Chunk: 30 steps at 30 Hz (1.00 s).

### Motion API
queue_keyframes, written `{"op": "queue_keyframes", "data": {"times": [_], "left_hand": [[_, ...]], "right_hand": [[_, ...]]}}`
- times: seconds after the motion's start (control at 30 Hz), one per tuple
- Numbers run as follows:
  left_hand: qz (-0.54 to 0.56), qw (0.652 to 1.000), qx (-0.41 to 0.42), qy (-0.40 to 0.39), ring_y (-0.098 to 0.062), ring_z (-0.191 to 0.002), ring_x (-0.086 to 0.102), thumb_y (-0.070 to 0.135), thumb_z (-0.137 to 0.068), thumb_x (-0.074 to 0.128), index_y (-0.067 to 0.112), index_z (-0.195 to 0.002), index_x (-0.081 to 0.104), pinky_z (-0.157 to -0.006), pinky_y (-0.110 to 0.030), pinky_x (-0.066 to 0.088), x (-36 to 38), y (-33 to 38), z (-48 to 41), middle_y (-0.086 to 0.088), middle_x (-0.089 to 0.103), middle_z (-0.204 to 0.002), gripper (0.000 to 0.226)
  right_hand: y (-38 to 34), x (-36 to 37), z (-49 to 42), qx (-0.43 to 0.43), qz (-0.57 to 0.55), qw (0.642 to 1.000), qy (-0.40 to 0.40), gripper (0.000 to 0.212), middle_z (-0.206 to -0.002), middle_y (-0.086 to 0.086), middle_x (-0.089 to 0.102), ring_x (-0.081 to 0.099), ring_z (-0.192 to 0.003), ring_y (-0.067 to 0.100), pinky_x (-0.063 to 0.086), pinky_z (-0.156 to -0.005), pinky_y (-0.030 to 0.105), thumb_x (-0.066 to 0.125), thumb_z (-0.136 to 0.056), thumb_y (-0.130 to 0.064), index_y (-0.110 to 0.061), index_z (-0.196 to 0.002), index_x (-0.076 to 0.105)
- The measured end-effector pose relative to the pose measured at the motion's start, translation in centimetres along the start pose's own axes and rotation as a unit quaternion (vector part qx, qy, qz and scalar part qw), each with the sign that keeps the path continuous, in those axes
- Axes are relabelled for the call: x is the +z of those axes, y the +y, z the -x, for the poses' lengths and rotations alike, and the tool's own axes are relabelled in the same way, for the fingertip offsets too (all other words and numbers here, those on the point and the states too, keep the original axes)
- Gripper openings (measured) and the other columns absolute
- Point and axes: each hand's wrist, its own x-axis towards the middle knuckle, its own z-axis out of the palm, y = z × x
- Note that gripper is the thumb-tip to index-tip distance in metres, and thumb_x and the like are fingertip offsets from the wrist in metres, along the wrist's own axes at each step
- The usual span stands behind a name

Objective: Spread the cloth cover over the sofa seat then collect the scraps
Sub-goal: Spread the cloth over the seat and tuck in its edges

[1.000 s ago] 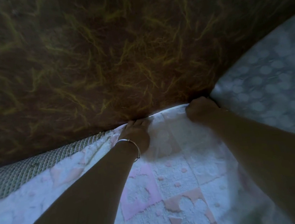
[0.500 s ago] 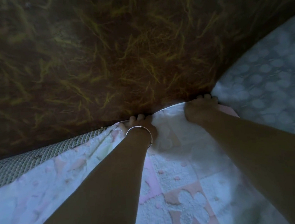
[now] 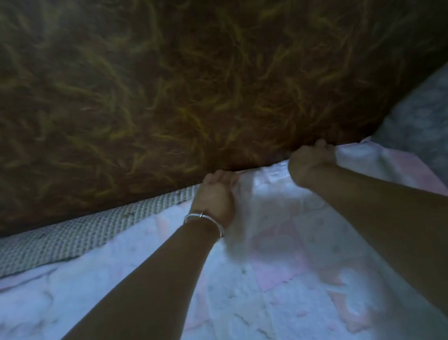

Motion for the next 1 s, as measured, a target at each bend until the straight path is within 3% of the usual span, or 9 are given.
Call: {"op": "queue_keyframes", "data": {"times": [0.2,0.43,0.5,0.63,0.7,0.83,0.9,0.93,1.0], "left_hand": [[-0.007,0.988,-0.148,-0.033,-0.032,-0.118,0.052,0.018,-0.09,0.055,0.013,-0.121,0.057,-0.096,-0.033,0.042,-3.6,-7.8,4.7,-0.013,0.056,-0.128,0.032],[0.008,0.979,-0.135,-0.152,-0.028,-0.112,0.057,0.02,-0.082,0.065,0.011,-0.106,0.062,-0.079,-0.027,0.043,-7.3,-12.7,8.5,-0.013,0.063,-0.119,0.026],[0.046,0.981,-0.127,-0.138,-0.027,-0.1,0.059,0.017,-0.082,0.063,0.016,-0.087,0.055,-0.066,-0.02,0.038,-7.9,-13.4,9.0,-0.016,0.064,-0.106,0.01],[0.117,0.977,-0.1,-0.146,-0.017,-0.071,0.052,0.017,-0.083,0.065,0.019,-0.072,0.042,-0.055,-0.022,0.034,-8.3,-15.8,9.7,-0.001,0.05,-0.075,0.026],[0.223,0.96,-0.105,-0.136,-0.006,-0.055,0.045,0.018,-0.085,0.066,0.021,-0.063,0.041,-0.052,-0.019,0.033,-8.3,-16.9,10.0,0.003,0.043,-0.062,0.033],[0.363,0.914,-0.121,-0.134,0.009,-0.034,0.045,-0.01,-0.089,0.052,0.011,-0.06,0.05,-0.048,-0.009,0.04,-9.8,-18.8,10.9,0.005,0.049,-0.048,0.036],[0.292,0.94,-0.113,-0.133,0.011,-0.042,0.054,-0.005,-0.087,0.053,0.011,-0.062,0.059,-0.055,-0.012,0.046,-10.9,-20.0,11.0,0.008,0.061,-0.046,0.031],[0.219,0.963,-0.101,-0.123,0.011,-0.058,0.062,0.005,-0.085,0.055,0.013,-0.066,0.065,-0.066,-0.017,0.05,-11.1,-20.8,10.8,0.005,0.069,-0.06,0.023],[0.067,0.989,-0.102,-0.082,-0.014,-0.098,0.066,0.012,-0.081,0.052,0.018,-0.081,0.072,-0.089,-0.028,0.051,-11.7,-21.9,10.6,-0.005,0.073,-0.098,0.021]], "right_hand": [[-9.5,-1.8,4.2,-0.117,-0.05,0.991,0.051,0.034,-0.13,0.01,0.058,0.045,-0.127,0.03,0.039,-0.103,0.041,0.039,-0.096,-0.008,-0.011,-0.122,0.061],[-16.6,-3.3,7.3,-0.223,-0.037,0.97,0.088,0.034,-0.129,0.01,0.055,0.048,-0.123,0.03,0.041,-0.104,0.038,0.038,-0.094,-0.004,-0.009,-0.121,0.057],[-18.0,-3.2,7.9,-0.242,-0.013,0.968,0.067,0.033,-0.129,0.007,0.056,0.043,-0.126,0.028,0.037,-0.105,0.037,0.039,-0.095,-0.009,-0.013,-0.121,0.058],[-19.9,-3.5,8.9,-0.241,0.002,0.969,0.049,0.029,-0.127,0.005,0.059,0.04,-0.126,0.026,0.033,-0.104,0.035,0.044,-0.096,-0.023,-0.015,-0.118,0.062],[-20.2,-4.0,9.2,-0.238,0.012,0.97,0.043,0.029,-0.126,0.005,0.059,0.042,-0.124,0.025,0.036,-0.103,0.034,0.047,-0.095,-0.027,-0.014,-0.118,0.062],[-21.0,-4.6,9.4,-0.214,0.044,0.975,0.049,0.029,-0.129,0.007,0.056,0.048,-0.122,0.026,0.043,-0.097,0.034,0.05,-0.094,-0.019,-0.013,-0.121,0.06],[-21.6,-4.6,9.6,-0.178,0.029,0.981,0.074,0.029,-0.128,0.009,0.056,0.053,-0.119,0.026,0.046,-0.092,0.034,0.046,-0.095,-0.011,-0.012,-0.119,0.062],[-21.9,-4.7,9.7,-0.158,0.016,0.983,0.088,0.03,-0.125,0.009,0.058,0.056,-0.116,0.027,0.047,-0.09,0.035,0.043,-0.096,-0.008,-0.011,-0.118,0.063],[-22.7,-4.7,9.6,-0.124,-0.021,0.986,0.107,0.03,-0.121,0.011,0.063,0.061,-0.111,0.029,0.049,-0.086,0.035,0.04,-0.096,-0.006,-0.009,-0.114,0.064]]}}
